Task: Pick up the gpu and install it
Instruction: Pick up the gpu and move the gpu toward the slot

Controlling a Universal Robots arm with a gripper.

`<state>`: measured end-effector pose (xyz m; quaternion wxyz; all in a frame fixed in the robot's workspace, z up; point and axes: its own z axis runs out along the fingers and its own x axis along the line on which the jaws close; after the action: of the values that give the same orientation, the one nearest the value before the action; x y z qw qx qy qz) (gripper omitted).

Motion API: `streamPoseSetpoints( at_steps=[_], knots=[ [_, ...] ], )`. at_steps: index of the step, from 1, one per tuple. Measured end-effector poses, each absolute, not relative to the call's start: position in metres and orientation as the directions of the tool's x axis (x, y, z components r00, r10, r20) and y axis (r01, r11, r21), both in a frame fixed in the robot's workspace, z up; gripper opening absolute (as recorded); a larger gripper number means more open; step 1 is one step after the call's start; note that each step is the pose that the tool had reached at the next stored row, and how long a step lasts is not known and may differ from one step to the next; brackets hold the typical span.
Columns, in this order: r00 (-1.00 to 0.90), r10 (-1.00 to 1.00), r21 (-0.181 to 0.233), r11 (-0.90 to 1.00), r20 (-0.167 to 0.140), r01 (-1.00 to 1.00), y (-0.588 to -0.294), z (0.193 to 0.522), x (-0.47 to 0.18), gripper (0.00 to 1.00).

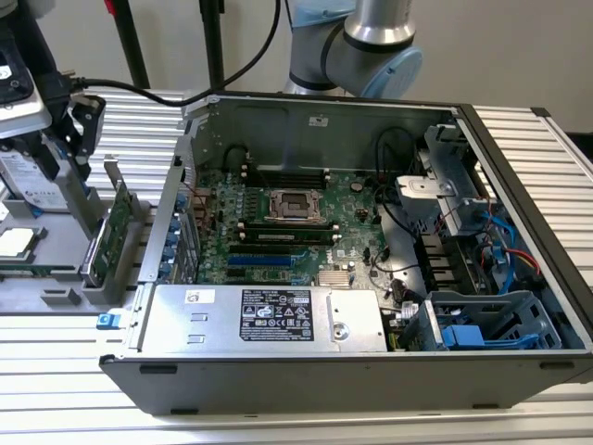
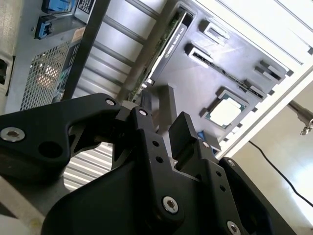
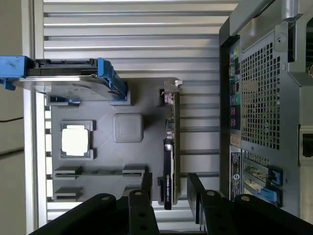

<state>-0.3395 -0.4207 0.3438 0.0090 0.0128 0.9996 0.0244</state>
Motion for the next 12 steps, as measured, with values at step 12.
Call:
streamPoseSetpoints(
  at_steps=[12],
  knots=[
    [-1.000, 0.026, 0.049, 0.998, -0.017, 0.025, -0.4230, 0.3382, -0.3394, 1.00]
  ],
)
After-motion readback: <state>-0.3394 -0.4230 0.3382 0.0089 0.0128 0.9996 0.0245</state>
